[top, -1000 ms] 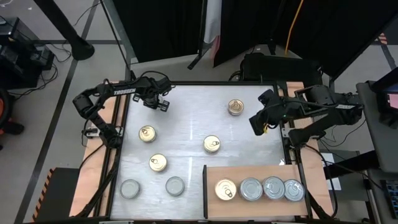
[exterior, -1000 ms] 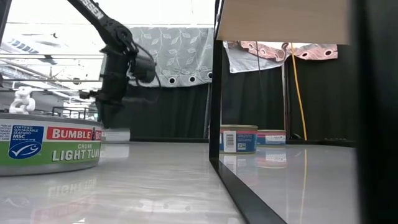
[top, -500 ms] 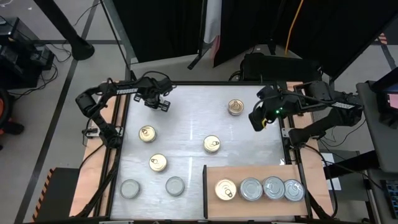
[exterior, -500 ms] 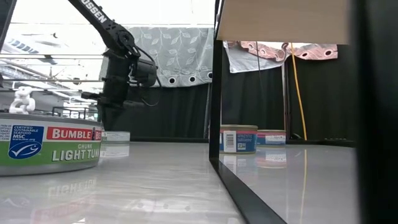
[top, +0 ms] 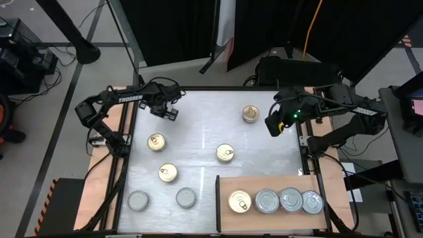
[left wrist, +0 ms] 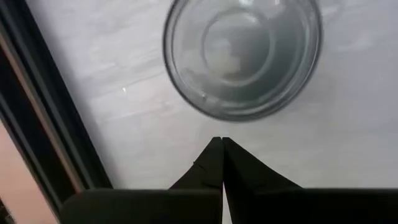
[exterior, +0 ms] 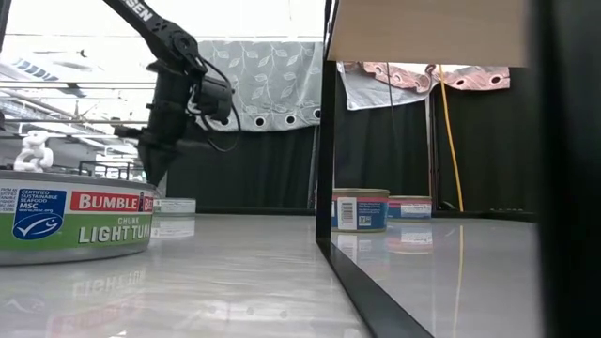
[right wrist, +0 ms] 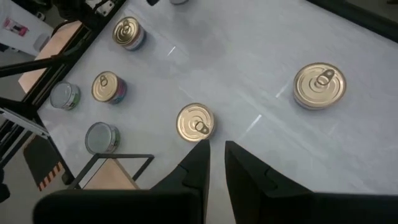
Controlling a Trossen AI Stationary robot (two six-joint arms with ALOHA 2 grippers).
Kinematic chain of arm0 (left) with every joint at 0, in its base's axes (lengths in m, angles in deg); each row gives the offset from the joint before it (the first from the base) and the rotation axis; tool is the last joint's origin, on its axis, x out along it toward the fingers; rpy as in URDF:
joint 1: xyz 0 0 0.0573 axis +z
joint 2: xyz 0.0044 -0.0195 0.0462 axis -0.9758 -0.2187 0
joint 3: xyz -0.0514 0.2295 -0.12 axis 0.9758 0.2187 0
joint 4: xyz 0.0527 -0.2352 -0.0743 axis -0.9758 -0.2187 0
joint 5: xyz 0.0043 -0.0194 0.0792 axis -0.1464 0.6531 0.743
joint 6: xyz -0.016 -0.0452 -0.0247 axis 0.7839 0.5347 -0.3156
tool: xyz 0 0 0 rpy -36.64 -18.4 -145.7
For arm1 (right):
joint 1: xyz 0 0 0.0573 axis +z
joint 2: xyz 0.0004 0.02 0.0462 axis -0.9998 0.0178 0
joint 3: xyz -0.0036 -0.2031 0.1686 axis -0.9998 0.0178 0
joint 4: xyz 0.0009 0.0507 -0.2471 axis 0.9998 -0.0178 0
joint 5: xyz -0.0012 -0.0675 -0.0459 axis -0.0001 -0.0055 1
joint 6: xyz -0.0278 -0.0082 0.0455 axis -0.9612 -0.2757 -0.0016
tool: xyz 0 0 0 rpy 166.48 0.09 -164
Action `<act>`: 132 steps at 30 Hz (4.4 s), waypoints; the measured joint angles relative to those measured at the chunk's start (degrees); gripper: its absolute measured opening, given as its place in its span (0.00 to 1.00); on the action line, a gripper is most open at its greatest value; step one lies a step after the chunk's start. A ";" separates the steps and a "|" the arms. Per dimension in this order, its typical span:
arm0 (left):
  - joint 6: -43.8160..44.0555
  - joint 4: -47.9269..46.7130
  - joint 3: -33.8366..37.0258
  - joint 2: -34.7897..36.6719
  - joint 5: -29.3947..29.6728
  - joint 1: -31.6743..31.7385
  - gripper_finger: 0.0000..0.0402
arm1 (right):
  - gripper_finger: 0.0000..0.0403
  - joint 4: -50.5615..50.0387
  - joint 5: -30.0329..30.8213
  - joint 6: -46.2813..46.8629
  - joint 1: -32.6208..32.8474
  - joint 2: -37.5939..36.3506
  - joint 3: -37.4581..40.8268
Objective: Stack canned seafood by type on shelf
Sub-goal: Stack the green tuna can on top of the other green tuna can on the shelf
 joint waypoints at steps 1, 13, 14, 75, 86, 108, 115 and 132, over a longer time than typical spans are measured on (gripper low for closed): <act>-0.51 0.11 0.36 0.00 0.08 0.00 0.00 | 0.10 0.01 0.00 -0.40 -0.30 0.00 0.00; -1.35 5.31 2.00 -0.31 0.87 0.00 0.00 | 0.10 0.18 0.00 -1.09 -1.80 0.00 0.00; -2.07 5.81 2.00 -0.55 0.90 0.00 0.00 | 0.10 0.28 -0.14 -1.07 -1.80 0.00 0.00; -57.33 -15.71 -4.16 10.01 2.20 3.45 0.97 | 0.10 7.92 -7.28 -11.33 -4.80 0.02 0.00; -71.67 -8.65 0.96 7.94 7.46 3.55 0.96 | 0.10 7.87 -7.28 -12.39 -4.66 0.02 0.00; -66.90 0.04 4.59 7.93 -0.43 3.20 0.37 | 0.10 11.96 -7.56 -17.39 -4.66 -0.42 0.00; -44.87 -2.56 -5.41 10.02 -13.21 -1.51 0.35 | 0.10 14.38 -10.95 -18.60 -4.62 -5.23 0.00; 14.66 35.94 -38.75 12.09 -23.81 -15.33 0.35 | 0.23 48.82 -5.63 -62.33 -4.50 -4.48 -0.18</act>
